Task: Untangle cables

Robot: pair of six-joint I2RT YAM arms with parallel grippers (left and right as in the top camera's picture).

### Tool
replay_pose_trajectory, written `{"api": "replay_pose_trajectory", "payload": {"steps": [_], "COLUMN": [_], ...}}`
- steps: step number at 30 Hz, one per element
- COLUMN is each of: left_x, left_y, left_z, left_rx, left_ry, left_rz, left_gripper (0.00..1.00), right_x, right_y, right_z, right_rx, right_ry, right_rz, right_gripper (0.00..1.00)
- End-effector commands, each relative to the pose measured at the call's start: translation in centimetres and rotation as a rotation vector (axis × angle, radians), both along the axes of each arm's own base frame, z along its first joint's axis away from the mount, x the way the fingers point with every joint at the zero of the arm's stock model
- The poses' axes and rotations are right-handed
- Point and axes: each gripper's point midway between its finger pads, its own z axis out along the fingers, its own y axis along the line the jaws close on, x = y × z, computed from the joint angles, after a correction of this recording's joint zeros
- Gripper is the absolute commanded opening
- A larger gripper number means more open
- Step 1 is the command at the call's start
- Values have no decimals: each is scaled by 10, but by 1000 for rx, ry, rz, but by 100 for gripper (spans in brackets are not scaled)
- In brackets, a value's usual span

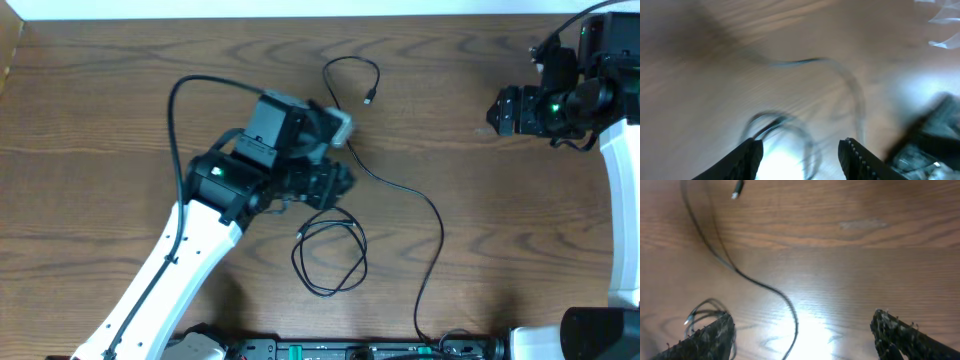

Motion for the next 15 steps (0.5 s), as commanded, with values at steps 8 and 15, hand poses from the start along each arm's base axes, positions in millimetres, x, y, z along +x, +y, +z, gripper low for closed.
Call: {"api": "replay_pose_trajectory", "payload": {"steps": [8, 15], "left_x": [24, 21], "left_y": [103, 105], "left_z": [-29, -36], "left_rx": [178, 188], "left_ry": [145, 162], "left_rz": [558, 561], "left_gripper": [60, 62], "right_x": [-43, -89], "right_y": [63, 53], "right_z": [-59, -148], "right_rx": [-3, -64], "right_ry": [170, 413], "right_rz": [300, 101], "right_gripper": [87, 84]}}
